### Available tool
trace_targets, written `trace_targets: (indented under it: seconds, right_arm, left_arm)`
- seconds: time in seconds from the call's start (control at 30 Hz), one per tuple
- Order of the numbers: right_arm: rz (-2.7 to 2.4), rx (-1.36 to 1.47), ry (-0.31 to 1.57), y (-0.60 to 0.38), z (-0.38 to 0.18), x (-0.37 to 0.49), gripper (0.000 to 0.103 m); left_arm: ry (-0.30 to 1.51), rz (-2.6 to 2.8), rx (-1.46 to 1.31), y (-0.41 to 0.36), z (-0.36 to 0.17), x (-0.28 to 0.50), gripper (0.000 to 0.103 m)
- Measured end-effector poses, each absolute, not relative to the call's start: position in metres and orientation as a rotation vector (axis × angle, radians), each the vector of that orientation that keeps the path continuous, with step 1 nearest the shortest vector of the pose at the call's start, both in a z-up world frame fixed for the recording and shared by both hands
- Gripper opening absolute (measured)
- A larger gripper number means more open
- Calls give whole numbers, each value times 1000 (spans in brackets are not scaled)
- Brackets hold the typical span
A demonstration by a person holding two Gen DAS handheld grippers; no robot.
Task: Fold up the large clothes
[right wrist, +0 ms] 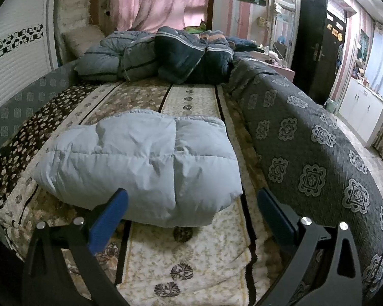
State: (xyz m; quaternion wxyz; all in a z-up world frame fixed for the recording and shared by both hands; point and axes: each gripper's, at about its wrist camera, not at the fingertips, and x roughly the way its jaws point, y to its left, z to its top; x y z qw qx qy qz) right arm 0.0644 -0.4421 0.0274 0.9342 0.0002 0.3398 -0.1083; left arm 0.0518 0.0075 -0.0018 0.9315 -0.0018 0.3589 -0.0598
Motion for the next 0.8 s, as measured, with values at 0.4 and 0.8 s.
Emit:
trace_targets:
  seconds: [0.4,0.8]
  right_arm:
    - [-226,9,703,-440,26,64,101]
    - [-218,17,696,-439,23,62,101]
  left_arm:
    - [734,-123,-5,8,-1,50,100]
    - [748,-116,0,5,-3,52,100]
